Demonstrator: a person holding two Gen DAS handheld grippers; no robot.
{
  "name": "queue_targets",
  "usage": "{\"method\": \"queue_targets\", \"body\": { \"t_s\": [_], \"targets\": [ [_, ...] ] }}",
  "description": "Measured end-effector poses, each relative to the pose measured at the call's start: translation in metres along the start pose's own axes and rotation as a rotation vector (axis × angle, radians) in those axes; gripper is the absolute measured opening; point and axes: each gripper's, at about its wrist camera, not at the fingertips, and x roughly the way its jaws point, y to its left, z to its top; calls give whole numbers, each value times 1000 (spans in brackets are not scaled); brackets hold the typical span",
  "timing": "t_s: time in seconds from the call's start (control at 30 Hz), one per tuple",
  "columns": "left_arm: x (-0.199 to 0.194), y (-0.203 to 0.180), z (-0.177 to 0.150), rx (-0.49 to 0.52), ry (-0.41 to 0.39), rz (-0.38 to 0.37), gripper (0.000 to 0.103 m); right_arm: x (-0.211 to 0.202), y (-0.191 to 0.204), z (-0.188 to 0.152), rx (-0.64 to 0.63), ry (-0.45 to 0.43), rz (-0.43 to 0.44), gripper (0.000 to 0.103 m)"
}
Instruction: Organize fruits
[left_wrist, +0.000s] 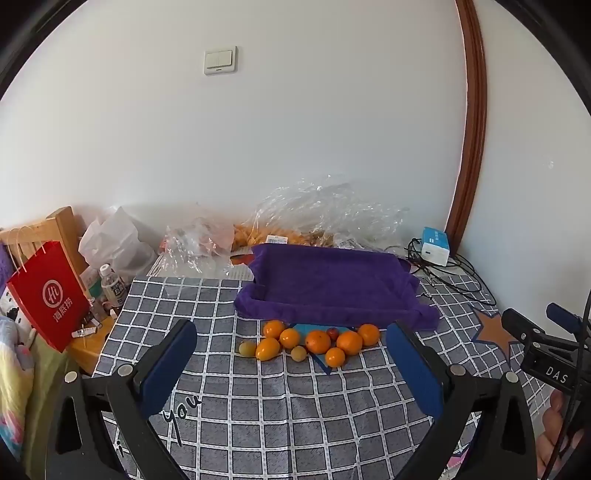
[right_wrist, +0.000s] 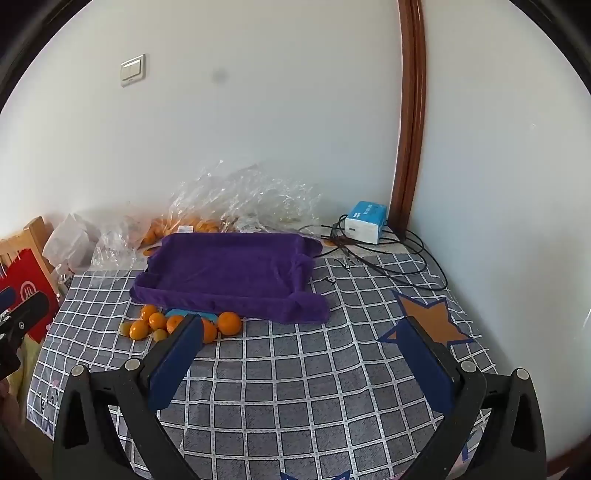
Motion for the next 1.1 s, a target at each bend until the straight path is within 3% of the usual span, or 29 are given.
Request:
{"method": "queue_targets", "body": {
  "t_s": [1.1],
  "targets": [
    [0,1,-3,-11,10,-18,103,-5,1,1,11,-23,10,103]
  ]
}}
